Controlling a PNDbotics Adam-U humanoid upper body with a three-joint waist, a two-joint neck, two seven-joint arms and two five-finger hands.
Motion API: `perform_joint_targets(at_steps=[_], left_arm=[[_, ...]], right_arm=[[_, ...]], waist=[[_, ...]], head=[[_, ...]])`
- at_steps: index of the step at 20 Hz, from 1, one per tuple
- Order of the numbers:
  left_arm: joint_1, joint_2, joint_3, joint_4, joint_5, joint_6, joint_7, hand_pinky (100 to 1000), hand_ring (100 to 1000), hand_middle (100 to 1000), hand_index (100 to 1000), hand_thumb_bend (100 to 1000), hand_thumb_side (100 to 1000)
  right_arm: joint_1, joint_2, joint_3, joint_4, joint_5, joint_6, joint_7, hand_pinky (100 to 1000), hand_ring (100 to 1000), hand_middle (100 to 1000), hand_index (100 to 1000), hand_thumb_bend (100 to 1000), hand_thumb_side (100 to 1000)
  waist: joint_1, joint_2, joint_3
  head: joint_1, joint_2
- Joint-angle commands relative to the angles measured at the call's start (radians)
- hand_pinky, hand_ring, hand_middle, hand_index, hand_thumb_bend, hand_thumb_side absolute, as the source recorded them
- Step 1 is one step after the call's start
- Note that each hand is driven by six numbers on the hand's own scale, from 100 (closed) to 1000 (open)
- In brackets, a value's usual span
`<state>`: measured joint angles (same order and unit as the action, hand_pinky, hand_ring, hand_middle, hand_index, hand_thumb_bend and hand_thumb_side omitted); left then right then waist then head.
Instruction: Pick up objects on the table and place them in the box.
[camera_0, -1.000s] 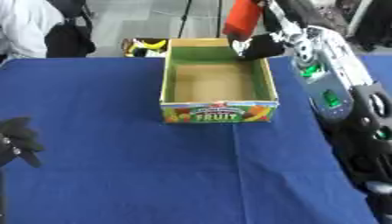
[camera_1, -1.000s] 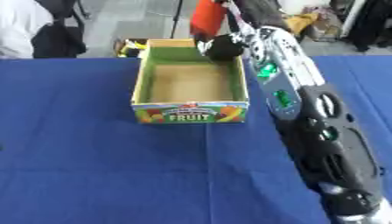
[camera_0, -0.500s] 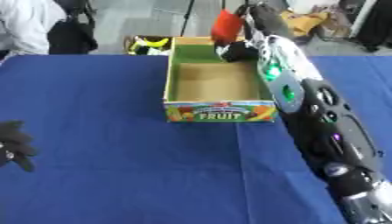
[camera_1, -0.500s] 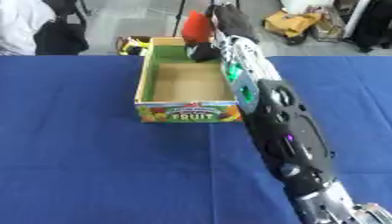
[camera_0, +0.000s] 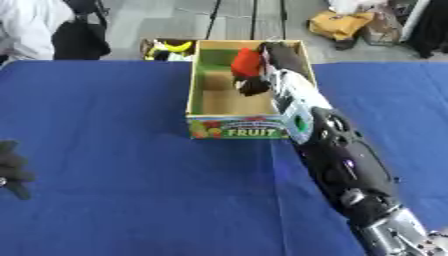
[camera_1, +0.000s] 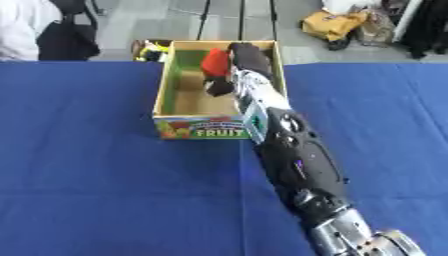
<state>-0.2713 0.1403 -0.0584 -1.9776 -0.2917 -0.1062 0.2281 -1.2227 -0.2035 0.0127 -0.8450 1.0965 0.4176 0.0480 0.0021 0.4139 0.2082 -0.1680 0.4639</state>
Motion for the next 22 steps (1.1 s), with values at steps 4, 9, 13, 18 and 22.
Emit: perform_joint_targets(at_steps=[4,9,13,18,22], left_arm=[[-0.010,0.011,-0.003,-0.022,0.004,0.000,-0.003,307,447,492,705,100,1000],[-0.006,0.013,-0.001,-0.022,0.003,0.006,-0.001,306,446,491,703,100,1000],[-0.006,0.014,0.000,-0.022,0.002,0.007,0.003,306,446,491,703,100,1000],[-0.004,0.014,0.000,-0.022,0.001,0.008,0.003,306,445,491,703,100,1000],[-0.002,0.013,0.001,-0.022,0.000,0.010,0.004,306,445,491,703,100,1000]], right_arm=[[-0.025,-0.005,0.005,0.015,0.014,-0.013,0.003,472,438,380,614,100,471],[-0.022,-0.011,0.010,0.031,0.022,-0.035,0.094,726,653,566,735,275,666],[-0.025,-0.018,0.006,0.021,0.037,-0.028,0.153,775,779,714,830,740,951],[-0.024,-0.027,0.000,0.000,0.068,0.000,0.155,787,822,746,858,853,939],[-0.023,-0.034,0.002,-0.039,0.073,0.004,0.154,786,817,735,858,818,932]], waist=[[0.000,-0.022,-0.002],[-0.004,-0.025,-0.001],[-0.003,-0.027,-0.004],[-0.001,-0.031,-0.007],[0.001,-0.034,-0.009]], head=[[-0.002,-0.014],[0.003,-0.008],[0.004,-0.005],[0.005,-0.004],[0.005,-0.005]])
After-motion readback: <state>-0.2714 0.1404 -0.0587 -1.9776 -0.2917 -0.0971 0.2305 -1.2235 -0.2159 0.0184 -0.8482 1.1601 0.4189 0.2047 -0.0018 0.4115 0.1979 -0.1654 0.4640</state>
